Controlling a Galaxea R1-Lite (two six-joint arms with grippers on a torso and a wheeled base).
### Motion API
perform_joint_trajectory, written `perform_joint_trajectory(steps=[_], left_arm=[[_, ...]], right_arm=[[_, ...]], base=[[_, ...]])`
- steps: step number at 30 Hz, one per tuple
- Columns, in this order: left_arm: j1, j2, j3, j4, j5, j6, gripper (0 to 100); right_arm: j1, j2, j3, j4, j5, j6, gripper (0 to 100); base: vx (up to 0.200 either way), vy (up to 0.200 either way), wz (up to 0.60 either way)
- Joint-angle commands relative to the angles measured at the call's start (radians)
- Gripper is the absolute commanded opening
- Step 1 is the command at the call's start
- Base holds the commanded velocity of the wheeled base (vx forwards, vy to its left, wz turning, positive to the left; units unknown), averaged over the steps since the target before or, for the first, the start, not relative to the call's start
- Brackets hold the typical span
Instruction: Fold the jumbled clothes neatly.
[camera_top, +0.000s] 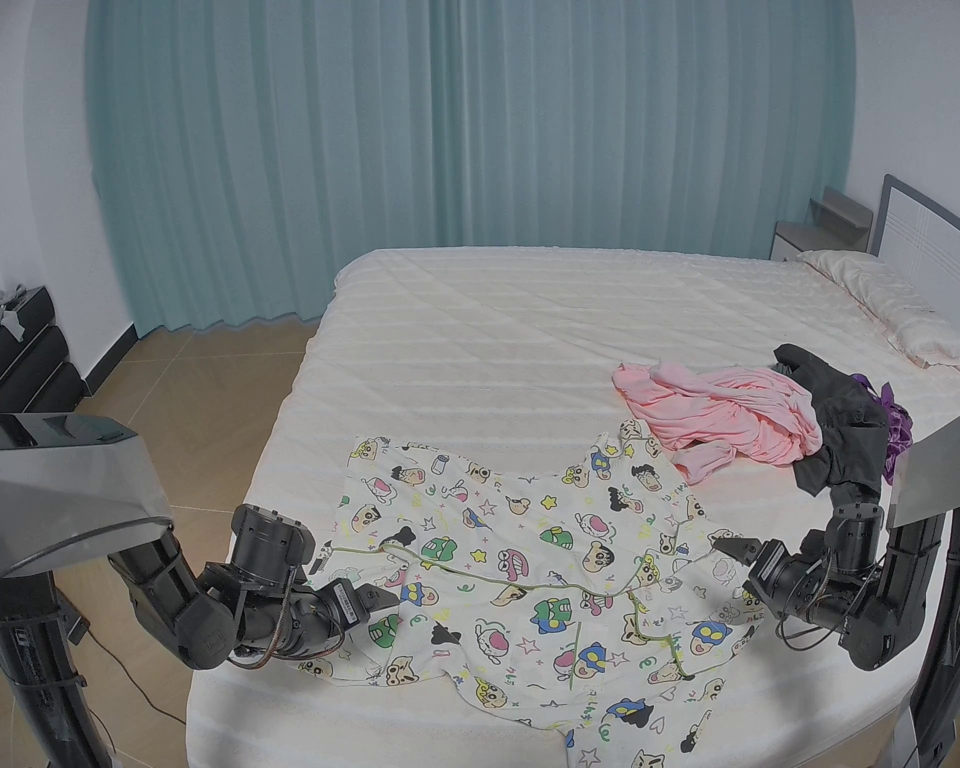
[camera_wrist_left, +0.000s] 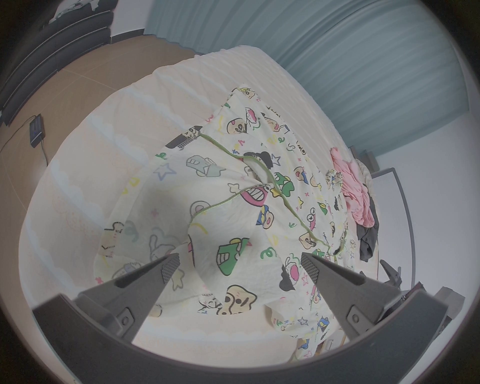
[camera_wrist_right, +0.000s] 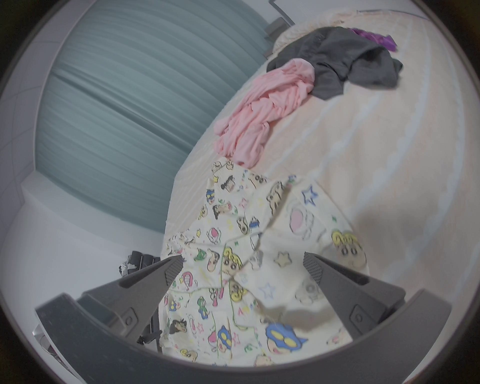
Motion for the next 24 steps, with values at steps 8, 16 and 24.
perform_joint_trajectory(steps=[8,16,24], left_arm=[[-0.048,0.067,-0.043,0.003,0.076,-0.001,100],[-0.122,0.134,-0.073,0.003,0.234,-0.003,100],[-0.142,0.137,-0.082,0.003,0.266,-0.058,100]], right_arm=[[0.014,0.017,0.028,-0.014,0.003,0.009,100],[0.014,0.005,0.03,-0.014,0.003,0.009,100],[0.015,0.003,0.03,-0.014,0.002,0.009,100]], base=[[0.0,0.0,0.0],[0.0,0.0,0.0],[0.0,0.0,0.0]])
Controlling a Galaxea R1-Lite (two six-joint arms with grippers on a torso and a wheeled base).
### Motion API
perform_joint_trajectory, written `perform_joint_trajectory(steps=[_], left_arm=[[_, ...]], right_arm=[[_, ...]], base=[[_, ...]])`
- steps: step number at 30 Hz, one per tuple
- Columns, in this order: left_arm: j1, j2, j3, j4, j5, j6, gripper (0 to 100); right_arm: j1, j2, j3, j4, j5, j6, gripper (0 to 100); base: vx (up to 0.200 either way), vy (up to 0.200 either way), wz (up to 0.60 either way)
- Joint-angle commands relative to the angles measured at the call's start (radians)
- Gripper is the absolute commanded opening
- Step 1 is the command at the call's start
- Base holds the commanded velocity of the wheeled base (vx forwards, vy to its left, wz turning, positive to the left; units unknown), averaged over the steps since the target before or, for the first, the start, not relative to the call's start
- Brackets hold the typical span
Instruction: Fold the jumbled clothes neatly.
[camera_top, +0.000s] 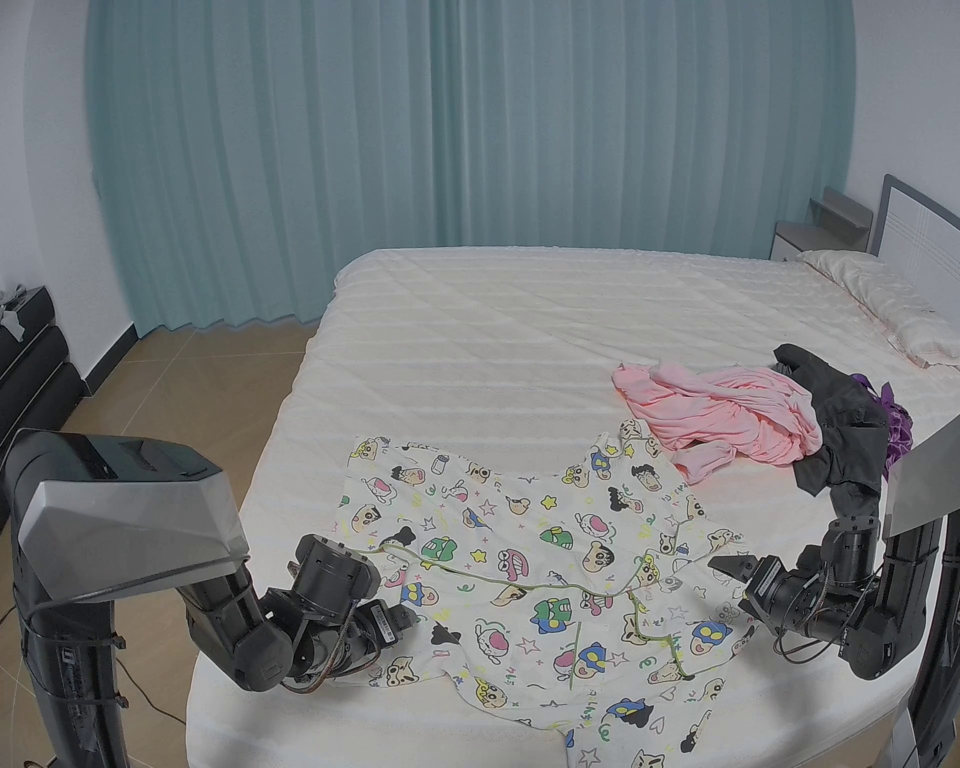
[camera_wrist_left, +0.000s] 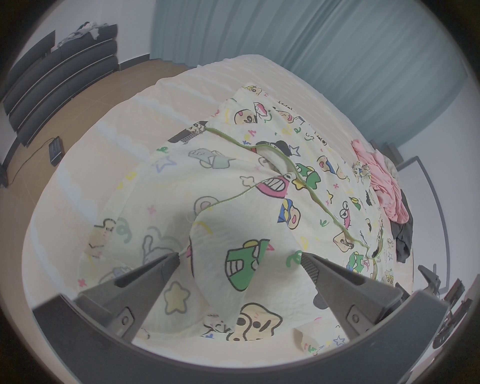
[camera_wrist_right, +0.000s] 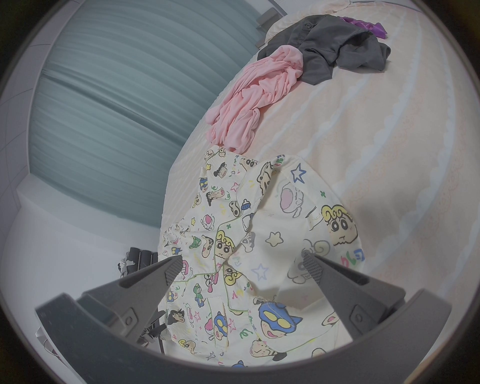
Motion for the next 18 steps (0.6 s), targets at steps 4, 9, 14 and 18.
perform_joint_trajectory(steps=[4,9,14,18], left_arm=[[0.002,0.008,-0.008,-0.002,0.017,-0.019,0],[0.05,-0.003,-0.008,-0.002,0.065,-0.042,0],[0.107,-0.03,-0.008,-0.002,0.066,-0.041,0],[0.14,-0.073,-0.011,-0.009,0.063,-0.033,0]], right_arm=[[0.001,-0.013,0.002,-0.01,0.0,0.002,100],[0.002,-0.022,0.009,-0.01,0.001,0.002,100],[0.008,-0.033,0.011,-0.01,0.001,0.002,100],[0.008,-0.033,0.014,-0.01,0.001,0.002,100]], base=[[0.0,0.0,0.0],[0.0,0.0,0.0],[0.0,0.0,0.0],[0.0,0.0,0.0]])
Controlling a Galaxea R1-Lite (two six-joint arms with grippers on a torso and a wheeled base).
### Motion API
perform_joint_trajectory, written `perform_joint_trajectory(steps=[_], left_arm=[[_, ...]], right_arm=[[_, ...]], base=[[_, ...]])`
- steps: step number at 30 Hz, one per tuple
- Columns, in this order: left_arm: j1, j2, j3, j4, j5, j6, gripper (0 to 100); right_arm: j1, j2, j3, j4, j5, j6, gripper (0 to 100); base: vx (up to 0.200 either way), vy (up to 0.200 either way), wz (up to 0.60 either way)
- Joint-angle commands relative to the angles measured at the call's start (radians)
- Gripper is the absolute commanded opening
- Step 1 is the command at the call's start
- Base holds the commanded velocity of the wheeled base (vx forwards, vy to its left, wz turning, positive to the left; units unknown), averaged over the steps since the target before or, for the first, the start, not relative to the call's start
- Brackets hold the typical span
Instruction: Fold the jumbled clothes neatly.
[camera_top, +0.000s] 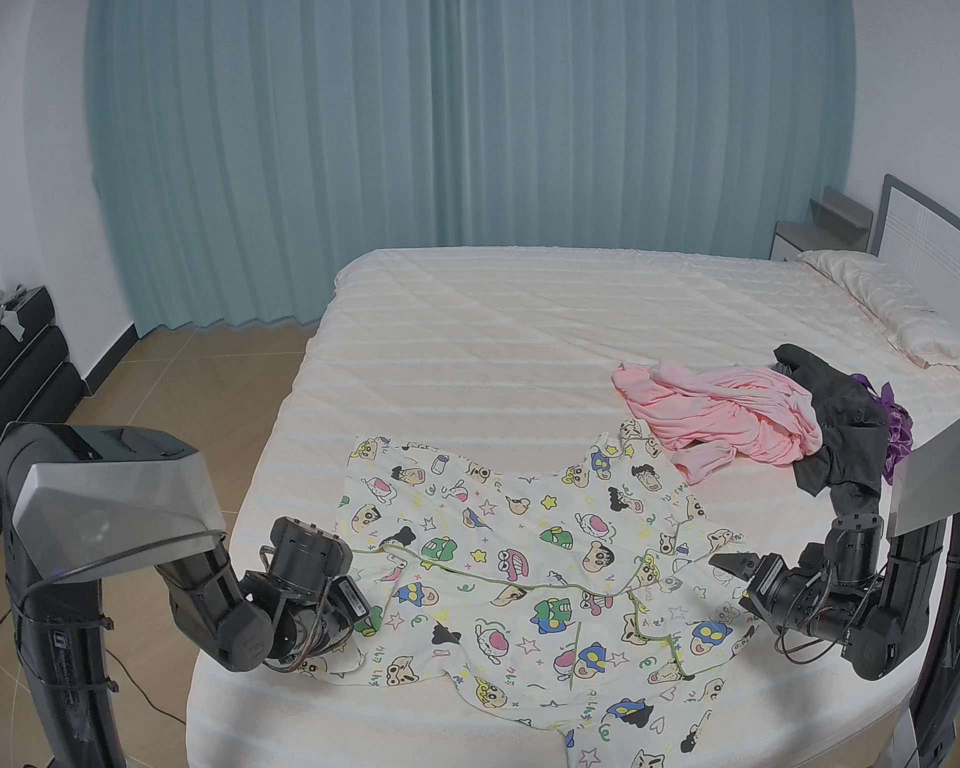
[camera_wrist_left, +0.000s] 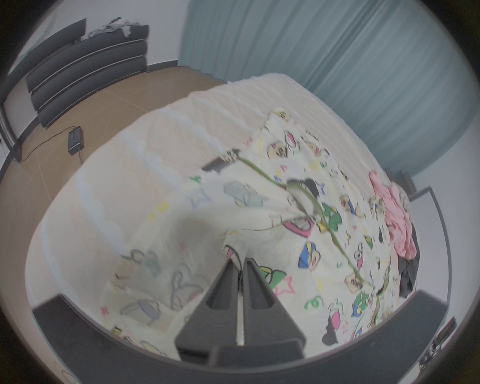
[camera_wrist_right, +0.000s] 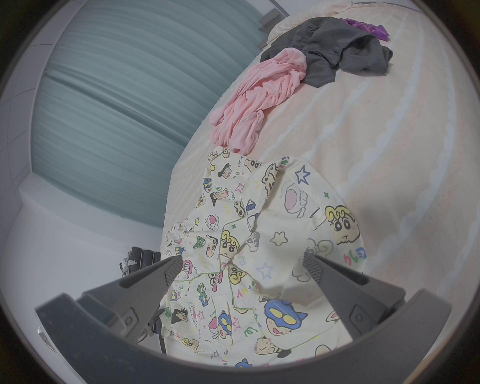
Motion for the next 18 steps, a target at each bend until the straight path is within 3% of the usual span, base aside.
perform_joint_trajectory(steps=[1,14,18], left_arm=[[0.04,-0.055,-0.002,-0.005,-0.004,0.007,0],[0.209,0.0,-0.041,-0.11,-0.114,0.254,0],[0.247,0.027,-0.048,-0.156,-0.221,0.311,0]], right_arm=[[0.002,-0.007,0.003,-0.01,0.001,0.0,100],[0.002,-0.005,0.005,-0.01,0.002,0.0,100],[0.001,-0.005,0.006,-0.01,0.002,0.0,100]], base=[[0.0,0.0,0.0],[0.0,0.0,0.0],[0.0,0.0,0.0]])
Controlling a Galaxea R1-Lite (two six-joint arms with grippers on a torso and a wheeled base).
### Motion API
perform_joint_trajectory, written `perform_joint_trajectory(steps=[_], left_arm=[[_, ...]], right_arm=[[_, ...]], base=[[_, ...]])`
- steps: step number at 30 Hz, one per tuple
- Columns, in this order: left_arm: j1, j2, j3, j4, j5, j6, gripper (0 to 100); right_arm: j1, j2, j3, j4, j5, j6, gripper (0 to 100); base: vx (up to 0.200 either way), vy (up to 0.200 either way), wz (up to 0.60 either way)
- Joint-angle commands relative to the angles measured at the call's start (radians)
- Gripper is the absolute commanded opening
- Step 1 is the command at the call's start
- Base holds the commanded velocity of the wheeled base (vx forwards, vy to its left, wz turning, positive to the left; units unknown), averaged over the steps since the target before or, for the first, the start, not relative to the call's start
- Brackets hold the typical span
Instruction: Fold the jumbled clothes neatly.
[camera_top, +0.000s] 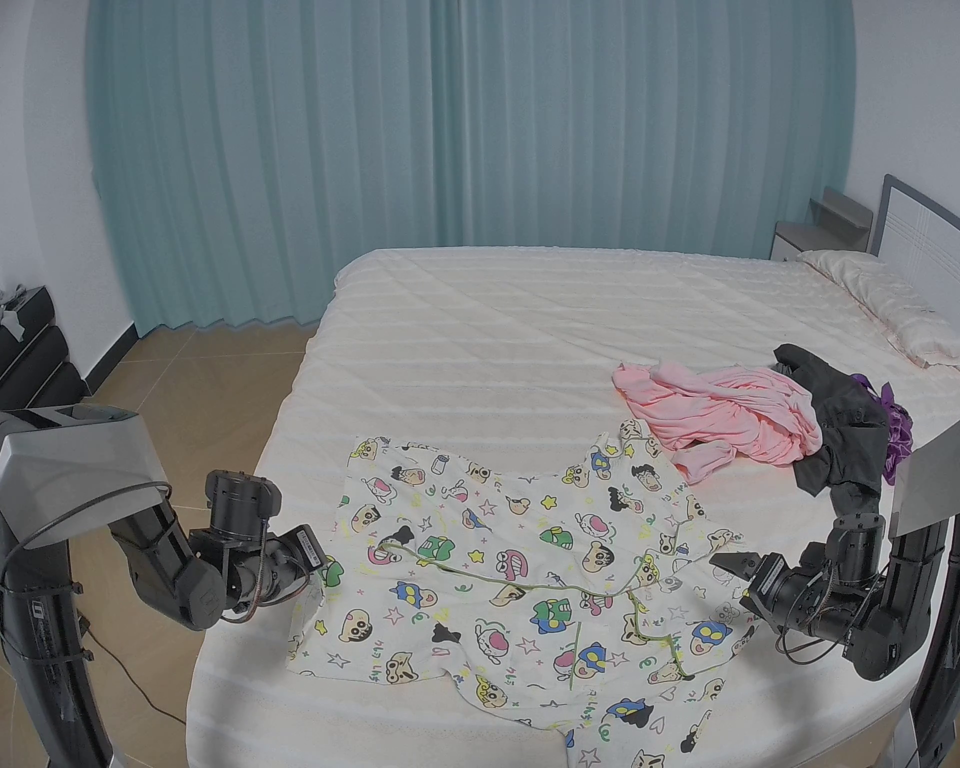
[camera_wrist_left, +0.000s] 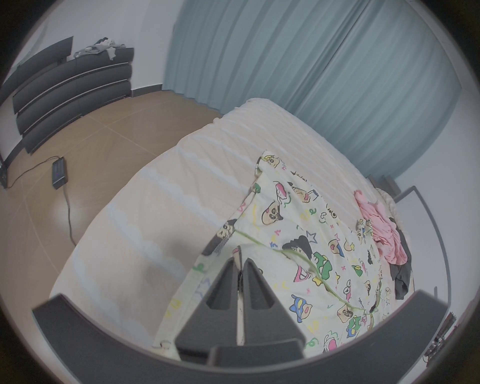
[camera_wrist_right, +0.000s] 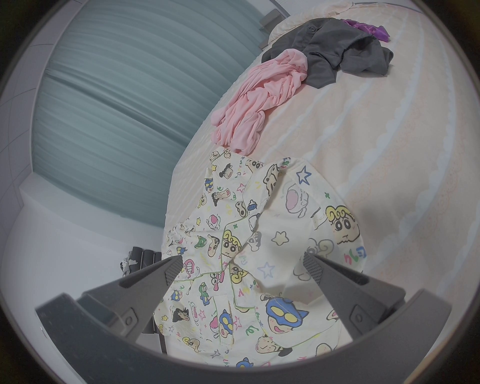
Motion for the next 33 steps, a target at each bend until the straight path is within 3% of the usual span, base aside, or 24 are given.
perform_joint_trajectory(steps=[1,8,9,16,20,23,25,33], left_arm=[[0.038,0.041,-0.008,-0.016,-0.059,0.029,0],[0.04,0.084,-0.062,-0.009,-0.094,0.038,0],[0.046,0.101,-0.085,-0.007,-0.094,0.035,100],[0.118,0.098,-0.116,-0.006,-0.103,0.025,100],[0.162,0.043,-0.088,-0.004,-0.151,0.017,100],[0.199,-0.076,0.018,-0.003,-0.277,-0.034,100],[0.198,-0.125,0.091,-0.006,-0.318,-0.049,100],[0.162,-0.164,0.286,-0.006,-0.326,-0.052,100]], right_arm=[[0.0,0.002,0.0,-0.01,0.001,0.0,100],[0.0,0.005,0.002,-0.01,0.001,0.0,100],[0.0,0.005,0.002,-0.01,0.002,0.0,100],[0.001,0.0,0.031,-0.009,0.008,-0.009,100],[0.003,0.002,0.038,-0.009,0.008,-0.012,100],[0.009,0.0,0.043,-0.009,0.008,-0.014,100],[0.012,0.0,0.055,-0.009,0.008,-0.015,100],[0.058,0.004,0.087,-0.009,0.008,-0.061,100]], base=[[0.0,0.0,0.0],[0.0,0.0,0.0],[0.0,0.0,0.0],[0.0,0.0,0.0],[0.0,0.0,0.0],[0.0,0.0,0.0],[0.0,0.0,0.0],[-0.075,0.0,0.0]])
